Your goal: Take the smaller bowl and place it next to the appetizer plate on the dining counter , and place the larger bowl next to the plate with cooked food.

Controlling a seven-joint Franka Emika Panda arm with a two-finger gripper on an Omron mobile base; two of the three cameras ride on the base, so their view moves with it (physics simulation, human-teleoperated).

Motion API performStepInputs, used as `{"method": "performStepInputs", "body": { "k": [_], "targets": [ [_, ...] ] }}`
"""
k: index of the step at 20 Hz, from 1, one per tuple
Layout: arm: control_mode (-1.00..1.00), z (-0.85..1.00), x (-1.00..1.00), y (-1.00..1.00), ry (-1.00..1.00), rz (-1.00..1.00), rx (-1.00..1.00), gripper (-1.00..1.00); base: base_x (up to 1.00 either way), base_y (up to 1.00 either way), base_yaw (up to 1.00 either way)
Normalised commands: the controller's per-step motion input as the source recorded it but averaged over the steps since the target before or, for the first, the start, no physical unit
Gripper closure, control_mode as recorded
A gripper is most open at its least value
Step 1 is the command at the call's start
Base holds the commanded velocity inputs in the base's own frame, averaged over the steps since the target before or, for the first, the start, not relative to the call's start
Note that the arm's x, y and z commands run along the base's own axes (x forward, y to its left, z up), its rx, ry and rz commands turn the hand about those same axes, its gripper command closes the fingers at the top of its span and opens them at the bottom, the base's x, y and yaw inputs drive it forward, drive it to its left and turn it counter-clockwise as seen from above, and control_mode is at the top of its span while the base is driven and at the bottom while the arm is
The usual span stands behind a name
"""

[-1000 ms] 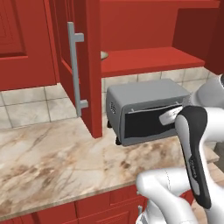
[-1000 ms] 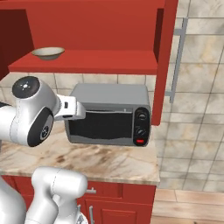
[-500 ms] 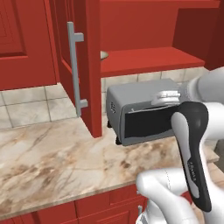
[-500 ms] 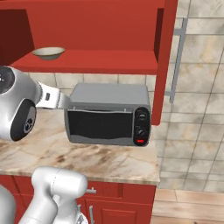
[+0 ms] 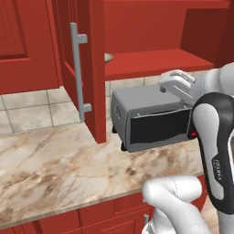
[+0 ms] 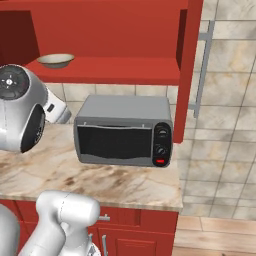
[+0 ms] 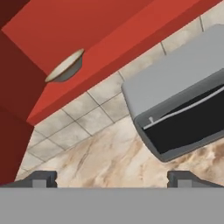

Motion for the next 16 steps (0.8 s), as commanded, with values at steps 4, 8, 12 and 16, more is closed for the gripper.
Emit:
{"method": "performStepInputs", "body": {
  "k": [4,8,12,16],
  "targets": [
    [-1.00,0.07,0.27,0.65,-0.07,-0.12,-0.04,-1.00,0.00,0.00,0.00],
    [-1.00,0.39,0.31,0.10,0.00,-0.14,-0.06,-1.00,0.00,0.00,0.00],
    [-1.00,0.40,0.39,-0.06,0.01,-0.07,0.00,-1.00,0.00,0.00,0.00],
    [-1.00,0.10,0.61,0.00,0.06,0.00,0.02,-1.00,0.00,0.00,0.00]
  ]
}}
